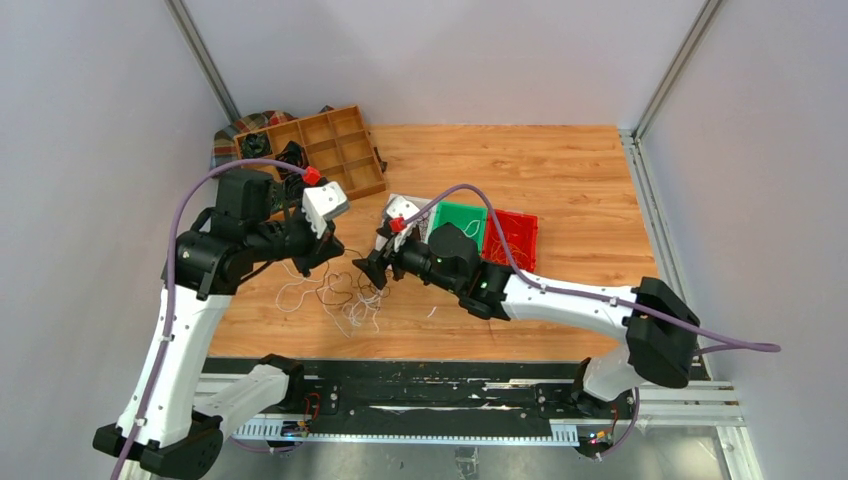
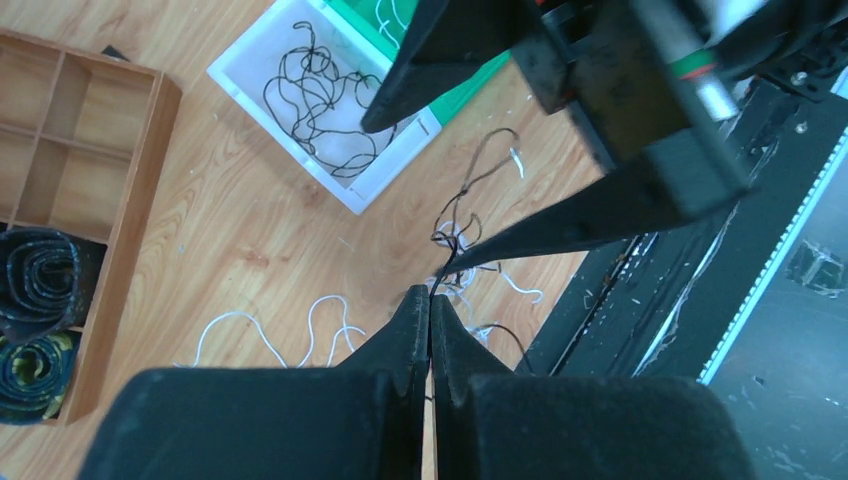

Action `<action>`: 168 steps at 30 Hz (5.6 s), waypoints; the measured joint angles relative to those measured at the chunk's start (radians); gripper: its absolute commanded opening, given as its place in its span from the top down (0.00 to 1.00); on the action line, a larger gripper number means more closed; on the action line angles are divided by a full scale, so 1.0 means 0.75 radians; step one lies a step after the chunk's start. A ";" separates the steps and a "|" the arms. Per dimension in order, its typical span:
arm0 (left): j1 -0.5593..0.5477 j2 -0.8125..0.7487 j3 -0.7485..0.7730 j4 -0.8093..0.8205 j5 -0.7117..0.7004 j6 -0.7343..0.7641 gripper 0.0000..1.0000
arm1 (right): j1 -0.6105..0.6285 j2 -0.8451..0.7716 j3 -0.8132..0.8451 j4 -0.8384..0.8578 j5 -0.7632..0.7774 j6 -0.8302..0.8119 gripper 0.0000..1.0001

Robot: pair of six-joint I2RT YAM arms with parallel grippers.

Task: Untangle the cables
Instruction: Untie the cable.

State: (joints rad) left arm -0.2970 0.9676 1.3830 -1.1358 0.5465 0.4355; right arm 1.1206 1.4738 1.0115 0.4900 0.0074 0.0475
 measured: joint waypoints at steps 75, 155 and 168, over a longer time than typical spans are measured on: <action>-0.001 0.126 1.080 -0.023 -0.186 0.098 1.00 | 0.008 0.217 0.082 0.213 -0.090 0.051 0.53; -0.001 -0.081 0.579 0.423 -0.039 0.144 1.00 | 0.008 -0.151 0.691 -0.342 -0.170 -0.149 0.21; -0.001 -0.091 0.577 0.406 0.062 0.061 1.00 | 0.008 0.094 0.858 -0.366 -0.216 -0.061 0.35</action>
State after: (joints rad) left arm -0.2974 0.8993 1.8156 -0.8314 0.5930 0.4808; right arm 1.1263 1.5444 1.6547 0.2157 -0.1547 0.0021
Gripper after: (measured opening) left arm 0.011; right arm 0.695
